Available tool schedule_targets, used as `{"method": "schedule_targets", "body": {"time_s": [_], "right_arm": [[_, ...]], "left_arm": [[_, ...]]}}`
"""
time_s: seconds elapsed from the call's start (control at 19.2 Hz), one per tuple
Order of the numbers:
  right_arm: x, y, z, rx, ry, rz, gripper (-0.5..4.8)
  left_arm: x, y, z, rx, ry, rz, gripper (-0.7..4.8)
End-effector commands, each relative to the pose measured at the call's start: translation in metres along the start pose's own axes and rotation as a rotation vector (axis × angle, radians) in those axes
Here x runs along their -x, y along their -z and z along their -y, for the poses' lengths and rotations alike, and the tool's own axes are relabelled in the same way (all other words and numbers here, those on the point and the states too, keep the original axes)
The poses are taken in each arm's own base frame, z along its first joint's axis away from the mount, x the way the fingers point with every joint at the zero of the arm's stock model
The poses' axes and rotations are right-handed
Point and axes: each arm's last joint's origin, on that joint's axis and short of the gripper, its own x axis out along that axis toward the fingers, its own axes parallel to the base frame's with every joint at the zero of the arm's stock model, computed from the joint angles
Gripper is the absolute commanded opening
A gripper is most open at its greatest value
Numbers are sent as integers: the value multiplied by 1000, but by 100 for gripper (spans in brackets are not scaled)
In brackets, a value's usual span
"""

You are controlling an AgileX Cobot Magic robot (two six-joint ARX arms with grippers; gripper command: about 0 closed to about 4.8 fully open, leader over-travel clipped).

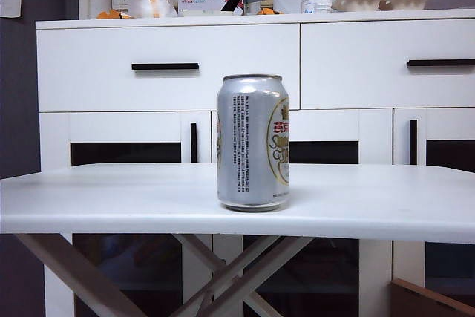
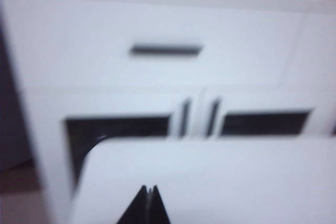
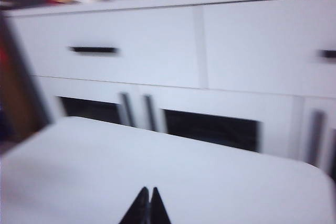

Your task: Pick up a can of beer from the white table, open the left drawer, place the beer inside the drawer, and finally close the drawer.

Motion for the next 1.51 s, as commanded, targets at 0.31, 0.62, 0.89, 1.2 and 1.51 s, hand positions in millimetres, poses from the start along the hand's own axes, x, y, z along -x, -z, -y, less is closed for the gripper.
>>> {"method": "schedule_targets", "body": {"time_s": [0.31, 0.62, 0.89, 1.2, 1.51], "right_arm": [[-33, 6, -28, -43, -353, -59, 144], [-57, 27, -76, 17, -502, -140, 479], [-80, 49, -104, 56, -556, -176, 479], [-109, 78, -109, 91, -506, -250, 479], [-126, 104, -112, 113, -460, -324, 479]], "left_arm": [[-29, -33, 31, 17, 203, 10, -6], [-34, -30, 34, 10, 221, -8, -5], [-34, -30, 34, 10, 222, -4, -5], [-34, -31, 34, 10, 221, -1, -5], [-34, -30, 34, 2, 221, -1, -6]]}}
